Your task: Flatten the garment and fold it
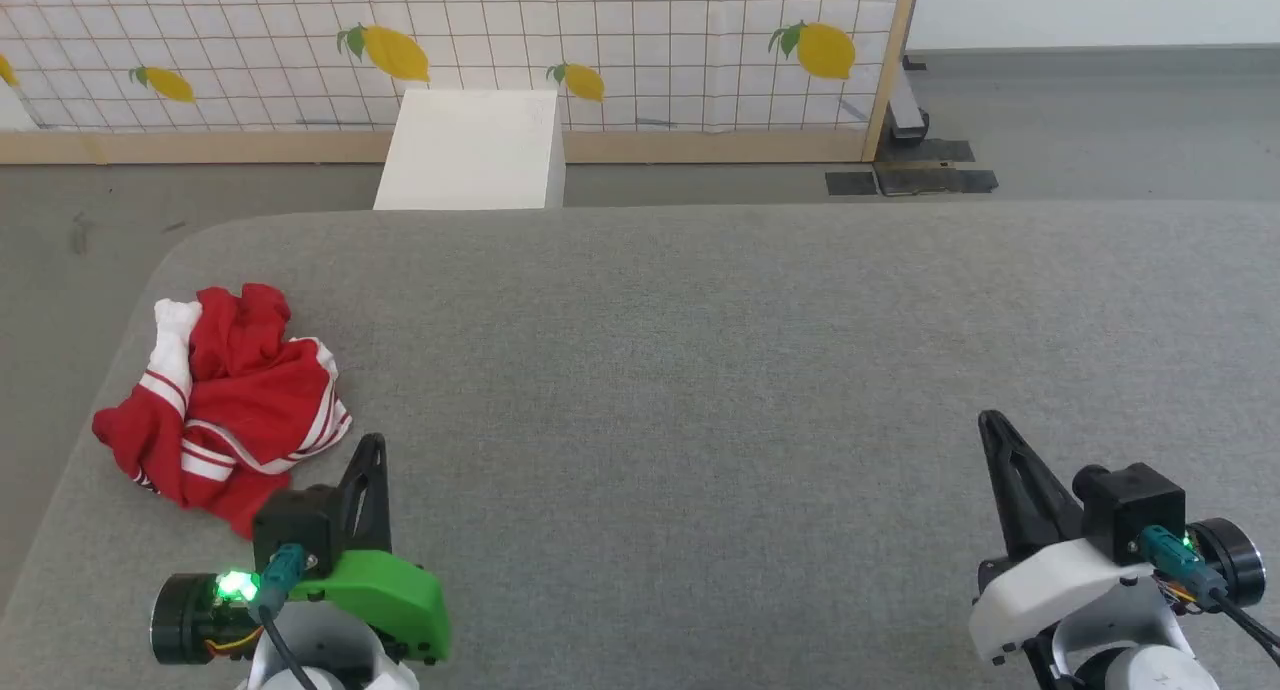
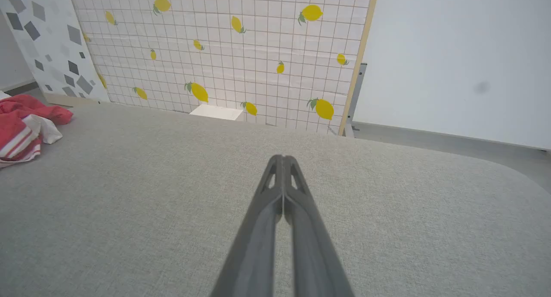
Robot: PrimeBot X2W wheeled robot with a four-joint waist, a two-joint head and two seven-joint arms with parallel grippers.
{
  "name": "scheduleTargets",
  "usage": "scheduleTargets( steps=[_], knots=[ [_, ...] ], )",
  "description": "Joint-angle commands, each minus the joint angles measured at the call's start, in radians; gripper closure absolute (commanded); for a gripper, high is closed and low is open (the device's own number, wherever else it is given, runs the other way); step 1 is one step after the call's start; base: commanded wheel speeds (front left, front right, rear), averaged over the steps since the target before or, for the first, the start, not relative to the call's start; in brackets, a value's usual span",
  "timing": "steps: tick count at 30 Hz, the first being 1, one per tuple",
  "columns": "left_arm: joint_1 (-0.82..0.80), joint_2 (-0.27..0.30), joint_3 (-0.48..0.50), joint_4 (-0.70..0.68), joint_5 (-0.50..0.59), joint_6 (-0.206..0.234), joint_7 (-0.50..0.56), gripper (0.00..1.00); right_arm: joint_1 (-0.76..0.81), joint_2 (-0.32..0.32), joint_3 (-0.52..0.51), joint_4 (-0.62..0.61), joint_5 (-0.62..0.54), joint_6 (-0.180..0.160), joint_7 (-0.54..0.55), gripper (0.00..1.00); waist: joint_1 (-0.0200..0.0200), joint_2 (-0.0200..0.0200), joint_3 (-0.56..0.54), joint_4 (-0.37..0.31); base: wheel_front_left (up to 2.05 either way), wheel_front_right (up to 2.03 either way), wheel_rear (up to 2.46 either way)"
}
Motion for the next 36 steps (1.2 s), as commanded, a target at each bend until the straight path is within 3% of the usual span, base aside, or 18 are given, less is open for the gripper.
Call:
scheduleTargets(
  steps=[1,36],
  knots=[
    [-0.008,-0.004,0.003,-0.003,0.013,0.006,0.001,1.0,-0.015,0.003,0.002,-0.005,-0.006,-0.002,0.003,1.0,0.0,0.0,0.0,0.0,0.0,0.0,0.0],
    [-0.008,-0.004,0.003,-0.003,0.013,0.006,0.001,1.0,-0.015,0.003,0.002,-0.005,-0.006,-0.002,0.003,1.0,0.0,0.0,0.0,0.0,0.0,0.0,0.0]
  ],
)
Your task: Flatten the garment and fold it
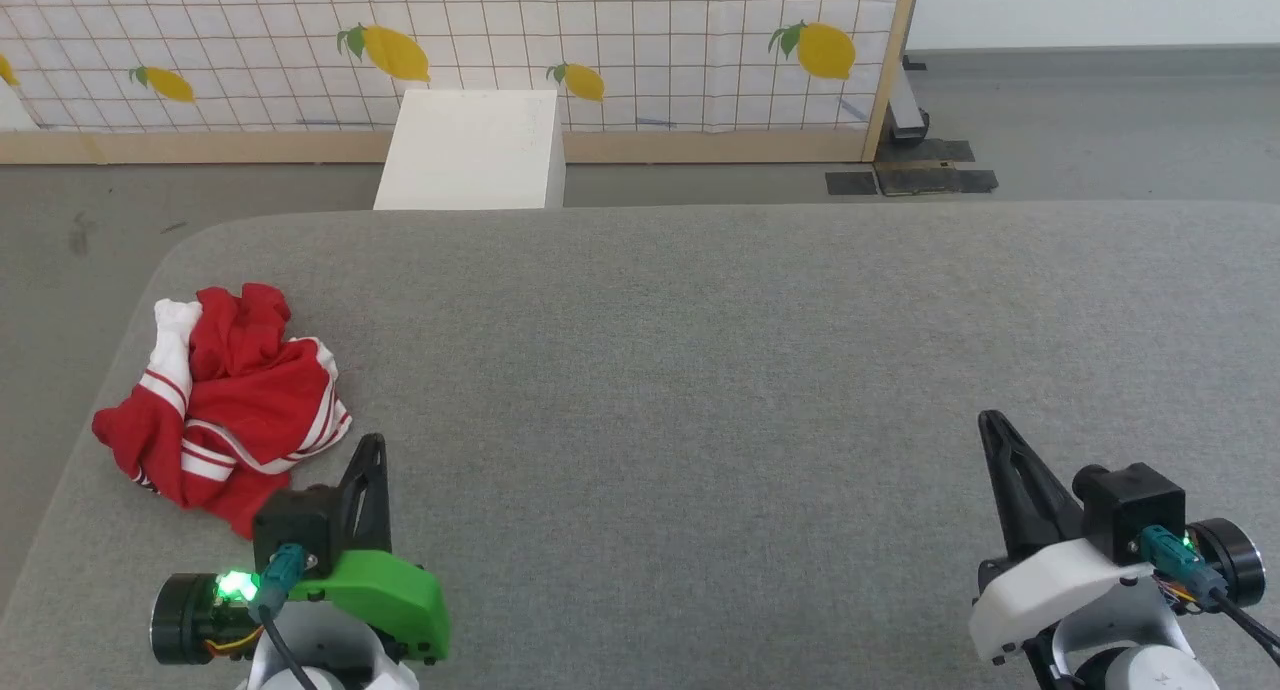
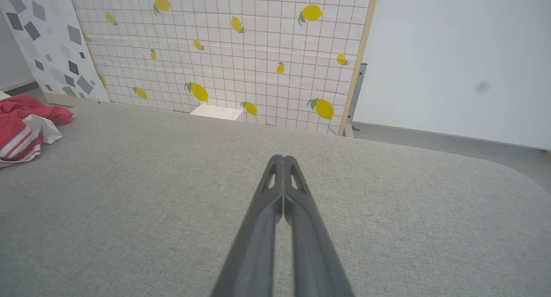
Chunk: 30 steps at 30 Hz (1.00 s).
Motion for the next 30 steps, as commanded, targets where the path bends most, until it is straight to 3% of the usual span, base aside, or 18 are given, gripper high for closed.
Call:
scheduleTargets(
  steps=[1,30],
  knots=[
    [-0.008,-0.004,0.003,-0.003,0.013,0.006,0.001,1.0,-0.015,0.003,0.002,-0.005,-0.006,-0.002,0.003,1.0,0.0,0.0,0.0,0.0,0.0,0.0,0.0],
    [-0.008,-0.004,0.003,-0.003,0.013,0.006,0.001,1.0,-0.015,0.003,0.002,-0.005,-0.006,-0.002,0.003,1.0,0.0,0.0,0.0,0.0,0.0,0.0,0.0]
  ],
)
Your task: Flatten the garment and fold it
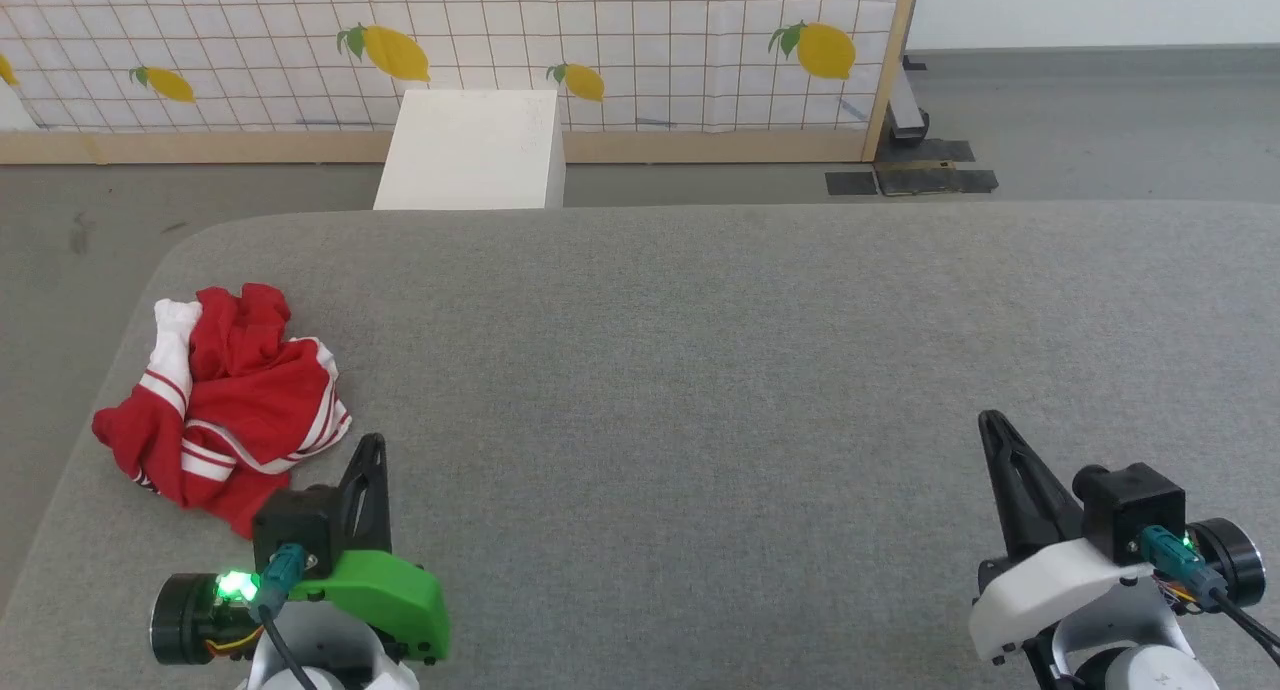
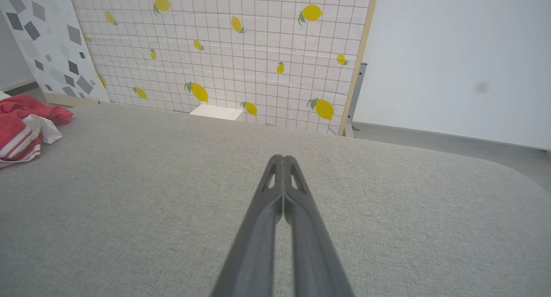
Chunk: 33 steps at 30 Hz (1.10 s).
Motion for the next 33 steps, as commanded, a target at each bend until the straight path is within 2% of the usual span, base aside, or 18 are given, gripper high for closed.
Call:
scheduleTargets(
  steps=[1,15,16,17,18,33],
  knots=[
    [-0.008,-0.004,0.003,-0.003,0.013,0.006,0.001,1.0,-0.015,0.003,0.001,-0.005,-0.006,-0.002,0.003,1.0,0.0,0.0,0.0,0.0,0.0,0.0,0.0],
    [-0.008,-0.004,0.003,-0.003,0.013,0.006,0.001,1.0,-0.015,0.003,0.001,-0.005,-0.006,-0.002,0.003,1.0,0.0,0.0,0.0,0.0,0.0,0.0,0.0],
    [0.0,0.0,0.0,0.0,-0.001,0.0,0.0,0.0,0.0,0.0,0.0,0.0,0.0,0.0,0.0,0.0,0.0,0.0,0.0,0.0,0.0,0.0,0.0],
    [0.0,0.0,-0.001,0.0,-0.003,0.0,0.0,1.0,0.001,0.0,-0.001,0.0,0.001,0.0,0.0,1.0,0.0,0.0,0.0,0.0,0.0,0.0,0.0],
    [0.0,0.0,-0.002,0.001,-0.004,0.001,-0.002,0.0,0.001,0.0,-0.001,0.001,0.002,0.0,-0.002,0.0,0.0,0.0,0.0,0.0,0.0,0.0,0.0],
    [0.001,0.0,-0.016,0.016,-0.021,0.012,-0.033,0.0,0.0,0.0,-0.012,0.014,0.003,0.0,-0.033,0.0,0.0,0.0,0.001,-0.001,0.0,0.0,0.0]
  ],
)
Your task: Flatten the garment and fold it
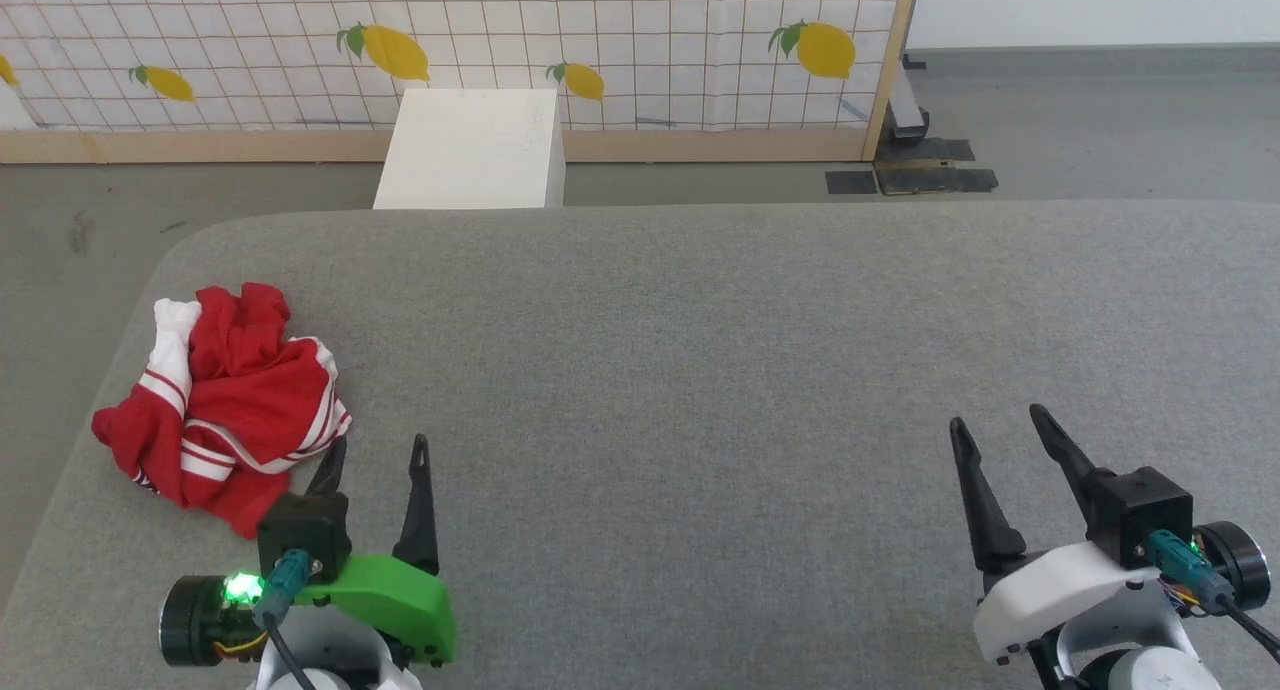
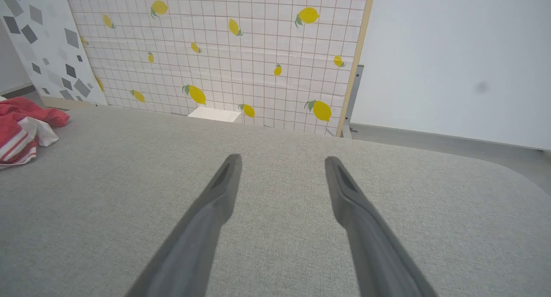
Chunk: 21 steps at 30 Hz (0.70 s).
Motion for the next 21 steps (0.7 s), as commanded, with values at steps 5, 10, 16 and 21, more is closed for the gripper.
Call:
scheduleTargets(
  steps=[5,10,16,21],
  knots=[
    [0.0,-0.001,-0.008,0.009,-0.012,0.008,-0.017,0.0,0.0,0.001,-0.002,0.0,0.004,0.0,-0.019,0.0,0.0,0.0,0.001,0.0,0.0,0.0,0.0],
    [0.001,-0.001,-0.013,0.013,-0.021,0.007,-0.027,0.0,0.001,0.001,0.002,0.001,0.014,0.0,-0.029,0.0,0.0,0.0,0.001,0.001,0.0,0.0,0.0],
    [0.002,-0.001,-0.015,0.015,-0.037,0.005,-0.04,0.0,0.004,0.001,0.001,0.006,0.038,0.0,-0.041,0.0,0.0,0.0,0.001,0.001,0.0,0.0,0.0],
    [0.003,-0.001,-0.016,0.01,-0.037,0.007,-0.05,0.0,0.004,0.001,0.005,0.027,0.047,0.0,-0.049,0.0,0.0,0.0,0.0,0.002,0.0,0.0,0.0]
  ],
)
